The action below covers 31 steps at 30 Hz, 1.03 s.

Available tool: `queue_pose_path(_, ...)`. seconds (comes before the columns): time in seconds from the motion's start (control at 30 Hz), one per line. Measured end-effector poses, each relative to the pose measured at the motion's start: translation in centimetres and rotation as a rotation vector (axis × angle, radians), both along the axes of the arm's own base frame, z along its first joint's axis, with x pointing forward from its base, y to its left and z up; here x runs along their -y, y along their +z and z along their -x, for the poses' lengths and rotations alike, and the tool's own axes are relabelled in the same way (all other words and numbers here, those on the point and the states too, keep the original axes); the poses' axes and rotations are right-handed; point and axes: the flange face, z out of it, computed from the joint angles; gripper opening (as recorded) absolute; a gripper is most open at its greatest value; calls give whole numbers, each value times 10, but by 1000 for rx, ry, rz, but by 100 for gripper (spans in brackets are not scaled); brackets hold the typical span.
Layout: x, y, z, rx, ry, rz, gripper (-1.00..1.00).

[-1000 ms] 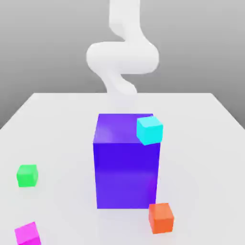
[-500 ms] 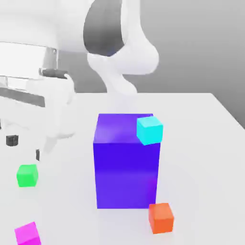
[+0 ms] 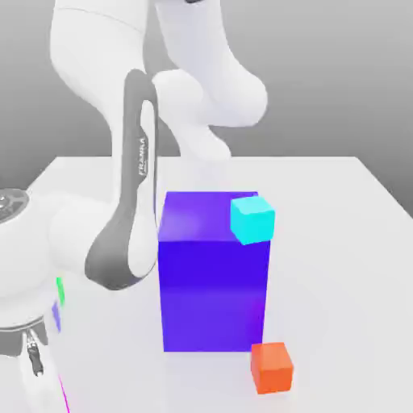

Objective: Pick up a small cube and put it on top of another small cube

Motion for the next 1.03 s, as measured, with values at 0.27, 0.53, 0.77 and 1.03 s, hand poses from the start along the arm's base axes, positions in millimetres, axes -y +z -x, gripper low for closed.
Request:
queue_pose_path(0.27,0,32,0,1,-1,-1,-100)
queue_pose_path(0.53,58,89,108,-2,-311,5,-100)
queue_pose_path(0.77,91,101,234,0,-674,1,-100)
queue_pose_path(1.03,80,45,230,1,-657,0,100)
